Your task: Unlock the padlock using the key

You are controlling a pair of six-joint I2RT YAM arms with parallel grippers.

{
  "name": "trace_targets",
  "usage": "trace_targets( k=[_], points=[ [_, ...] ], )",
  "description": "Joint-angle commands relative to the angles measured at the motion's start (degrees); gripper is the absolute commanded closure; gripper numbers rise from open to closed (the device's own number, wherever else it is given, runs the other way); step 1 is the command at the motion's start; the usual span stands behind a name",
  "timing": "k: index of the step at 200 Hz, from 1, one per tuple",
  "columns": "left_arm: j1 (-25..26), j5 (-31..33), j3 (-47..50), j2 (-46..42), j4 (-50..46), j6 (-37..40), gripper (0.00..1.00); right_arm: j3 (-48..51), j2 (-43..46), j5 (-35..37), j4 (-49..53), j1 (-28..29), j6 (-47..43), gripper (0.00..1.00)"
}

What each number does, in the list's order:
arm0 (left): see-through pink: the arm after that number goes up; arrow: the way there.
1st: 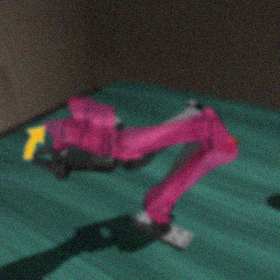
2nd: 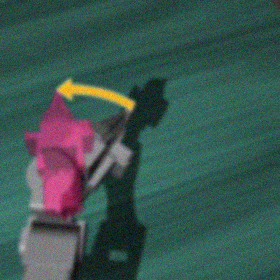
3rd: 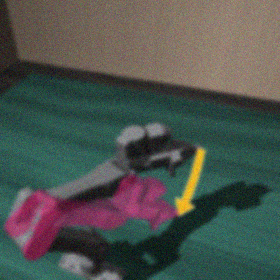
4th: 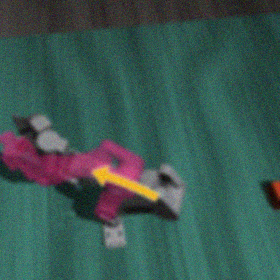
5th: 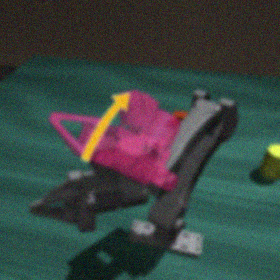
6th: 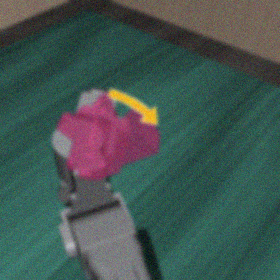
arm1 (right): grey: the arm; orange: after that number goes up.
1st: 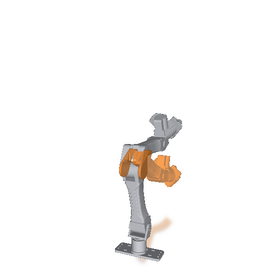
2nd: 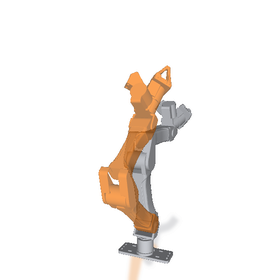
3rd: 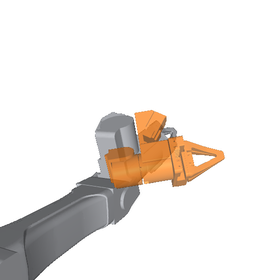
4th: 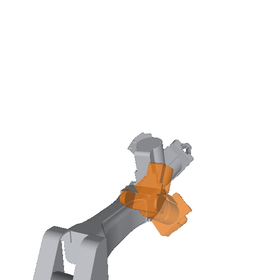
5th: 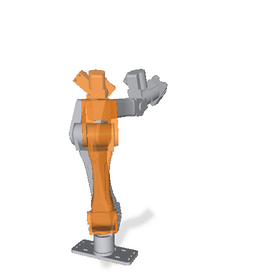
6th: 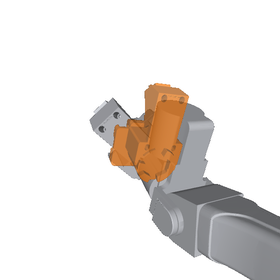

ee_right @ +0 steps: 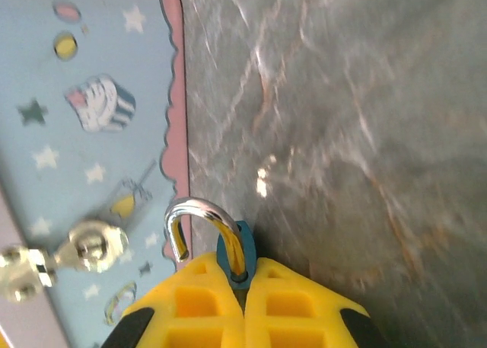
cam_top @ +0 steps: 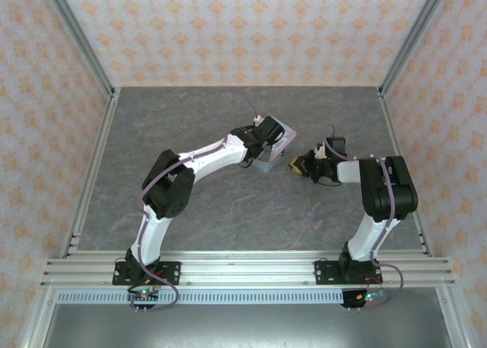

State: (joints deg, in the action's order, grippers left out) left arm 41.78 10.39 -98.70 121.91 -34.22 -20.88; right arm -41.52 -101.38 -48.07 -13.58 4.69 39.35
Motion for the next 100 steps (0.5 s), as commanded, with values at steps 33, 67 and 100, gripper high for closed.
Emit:
trace_targets(
  k=[33, 67, 100],
  points=[
    [-0.2, -9.7, 4.8, 0.2, -6.8, 1.1, 0.35, 8.7, 10.9, 3.5, 5.1, -0.1, -0.5, 0.70],
    [-0.3, -12.4, 6.1, -5.9, -5.3, -0.6, 0.28, 9.8, 18.4, 6.5, 11.6, -0.1, -0.7, 0.34],
    [-1.3, -12.5, 10.4, -16.3, -2.8, -2.4, 0.24, 7.3, 28.6, 10.2, 22.0, -0.1, -2.8, 0.01]
  ],
)
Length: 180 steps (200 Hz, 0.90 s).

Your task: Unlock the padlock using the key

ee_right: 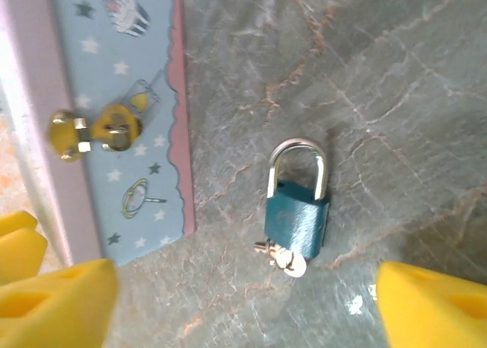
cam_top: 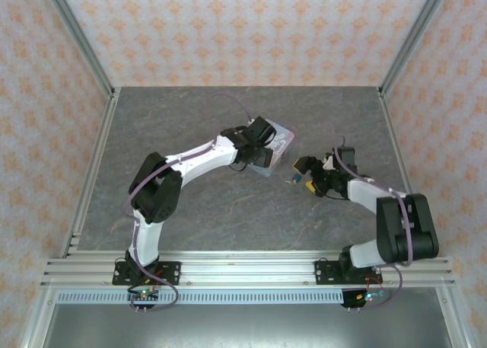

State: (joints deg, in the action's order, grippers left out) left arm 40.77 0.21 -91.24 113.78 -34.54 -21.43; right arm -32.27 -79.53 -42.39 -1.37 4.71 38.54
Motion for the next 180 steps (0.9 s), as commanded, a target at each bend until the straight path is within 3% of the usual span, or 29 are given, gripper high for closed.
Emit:
trace_targets(
  k=[1, 48, 93, 132, 141, 157, 180],
  points=[
    [-0.4, -2.3, 3.2, -8.5, -2.4, -1.9, 0.24, -2.1, 7.0, 4.7, 10.1, -0.1, -2.1, 0.01],
    [-5.2, 4.2, 12.0, -25.4, -1.8, -3.7, 0.22, -12.2, 18.3, 18.2, 25.9, -0.1, -7.0, 0.01],
    [-15.8, 12.8, 26.7, -40.7, 2.5, -3.3, 0.20, -15.7, 21.0, 46.1, 29.4, -0.1, -13.0, 0.01],
    [-21.8, 25.2, 46.4, -52.6, 20.4, 3.2, 0.14, -7.5, 22.0, 65.6, 13.8, -0.2, -22.2, 0.01],
    [-22.2, 28.6, 50.7, -55.2, 26.3, 4.7, 0.00, -5.1, 22.0, 67.3, 9.1, -0.1, -23.5, 0.01],
    [-23.4, 31.0, 57.1, -57.8, 35.5, 8.6, 0.00, -0.5, 21.6, 69.4, 0.4, -0.2, -24.7, 0.01],
    [-26.3, 32.7, 60.8, -56.8, 41.2, 11.9, 0.00, 5.1, 19.5, 71.0, -12.8, -0.1, -25.5, 0.01]
  ],
)
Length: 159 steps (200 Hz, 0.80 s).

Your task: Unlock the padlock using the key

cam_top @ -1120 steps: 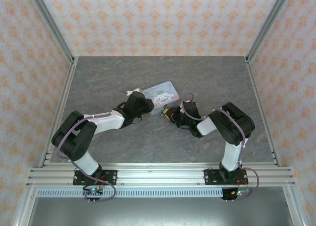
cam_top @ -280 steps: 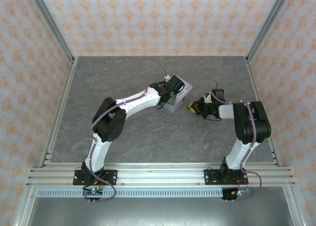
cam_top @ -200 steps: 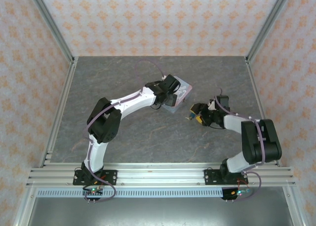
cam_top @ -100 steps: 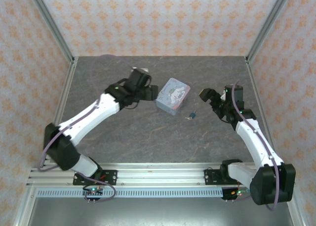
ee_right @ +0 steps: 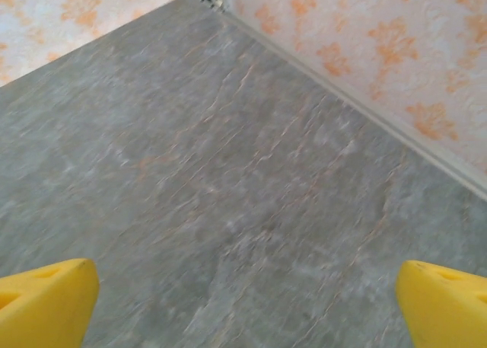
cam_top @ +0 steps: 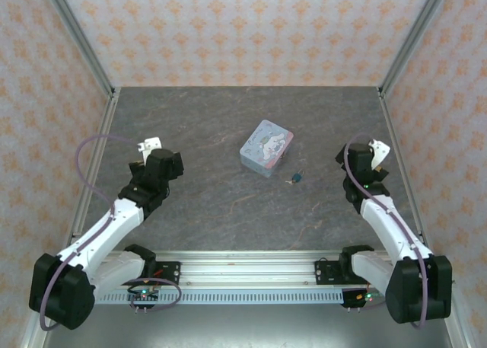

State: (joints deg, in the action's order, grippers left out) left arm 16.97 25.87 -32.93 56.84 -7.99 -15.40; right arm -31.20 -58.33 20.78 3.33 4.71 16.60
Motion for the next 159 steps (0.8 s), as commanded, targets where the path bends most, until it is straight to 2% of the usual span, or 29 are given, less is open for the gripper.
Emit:
trace_targets(
  k=[1, 16, 28, 55, 72, 86, 101, 114, 122, 130, 142, 152, 159],
  points=[
    [-2.7, 7.2, 2.6, 0.3, 15.0, 5.9, 0.00, 4.2, -1.9, 7.9, -18.1, -0.1, -3.6, 0.01],
    [-4.5, 4.8, 5.0, 2.1, 20.5, 7.7, 0.00, 6.3, -4.9, 7.8, -24.5, -0.1, -4.7, 0.01],
    [-5.2, 6.0, 6.4, 4.7, 24.2, 8.9, 0.00, 7.9, -7.6, 7.4, -30.0, -0.1, -6.4, 0.01],
    [-7.0, 3.6, 9.7, 12.6, 36.7, 11.6, 0.00, 9.7, -13.1, 5.1, -37.9, -0.1, -11.2, 0.01],
    [-7.7, 0.4, 11.8, 18.4, 47.5, 14.5, 0.00, 12.2, -17.3, 3.8, -46.3, -0.1, -13.1, 0.01],
    [-8.7, -4.3, 11.2, 20.8, 50.0, 16.5, 0.00, 13.2, -18.2, 0.9, -49.1, -0.5, -14.1, 0.01],
    [-10.6, -9.7, 11.6, 23.7, 52.3, 16.1, 0.00, 15.2, -23.9, -1.6, -60.2, -1.0, -15.7, 0.01],
    [-11.2, -12.0, 12.5, 27.5, 56.8, 16.3, 0.00, 12.4, -23.8, -8.1, -52.6, -1.0, -17.4, 0.01],
    [-11.2, -13.5, 11.7, 29.5, 57.8, 17.4, 0.00, 12.7, -27.9, -8.6, -57.7, -1.0, -17.8, 0.01],
    [-12.1, -16.2, 9.0, 28.6, 50.8, 16.7, 0.00, 12.3, -31.7, -8.0, -63.1, -1.0, -18.5, 0.01],
    [-14.1, -20.1, 8.5, 29.0, 50.5, 16.0, 0.00, 6.7, -28.4, -8.2, -45.6, -1.2, -16.6, 0.01],
    [-14.2, -20.1, 8.6, 29.3, 51.4, 16.0, 0.00, 9.5, -30.9, -9.4, -55.9, -1.9, -17.5, 0.01],
    [-14.2, -20.2, 8.2, 28.9, 49.8, 15.9, 0.00, 9.0, -30.3, -9.2, -53.8, -1.9, -17.3, 0.01]
  ],
)
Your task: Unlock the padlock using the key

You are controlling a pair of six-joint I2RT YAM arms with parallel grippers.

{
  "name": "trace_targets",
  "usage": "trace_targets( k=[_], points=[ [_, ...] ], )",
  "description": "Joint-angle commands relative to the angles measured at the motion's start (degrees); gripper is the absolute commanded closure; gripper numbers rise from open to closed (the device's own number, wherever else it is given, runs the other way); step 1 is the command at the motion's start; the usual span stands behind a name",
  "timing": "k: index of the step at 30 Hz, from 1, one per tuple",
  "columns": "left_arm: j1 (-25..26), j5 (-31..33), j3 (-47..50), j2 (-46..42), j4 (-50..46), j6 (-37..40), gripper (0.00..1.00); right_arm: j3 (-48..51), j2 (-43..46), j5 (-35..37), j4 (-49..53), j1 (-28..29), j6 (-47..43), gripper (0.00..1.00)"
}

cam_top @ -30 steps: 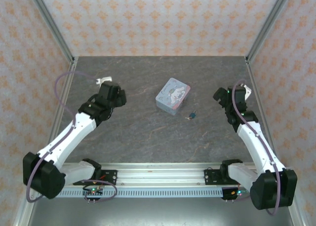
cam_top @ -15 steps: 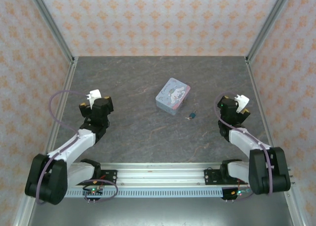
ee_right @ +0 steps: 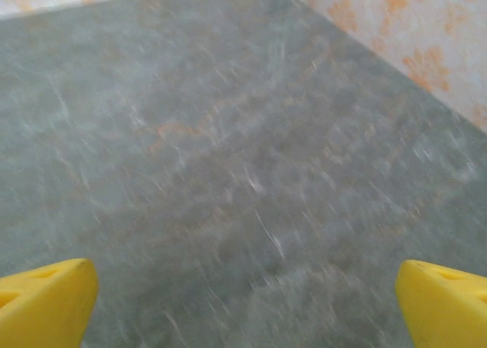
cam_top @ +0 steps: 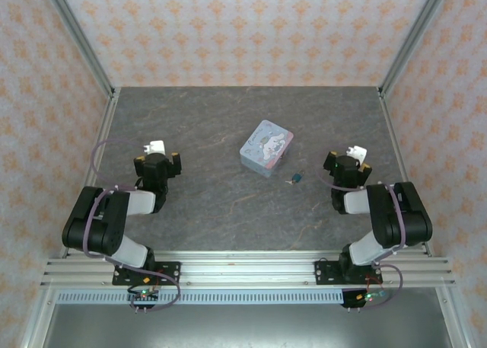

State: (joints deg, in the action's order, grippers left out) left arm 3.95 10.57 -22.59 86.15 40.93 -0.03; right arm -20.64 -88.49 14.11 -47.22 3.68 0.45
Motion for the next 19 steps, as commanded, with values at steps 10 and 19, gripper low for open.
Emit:
trace_targets(
  k=[10, 19],
  points=[
    [-1.2, -4.9, -1.9, -0.3, 1.6, 0.6, 0.00, -1.8, 1.3, -2.7, -0.5, -0.7, -1.1, 0.01],
    [-1.2, -4.9, -2.0, -0.2, 1.5, 0.6, 0.00, -1.8, 1.1, -3.4, -0.7, -0.8, -1.4, 0.01]
  ],
)
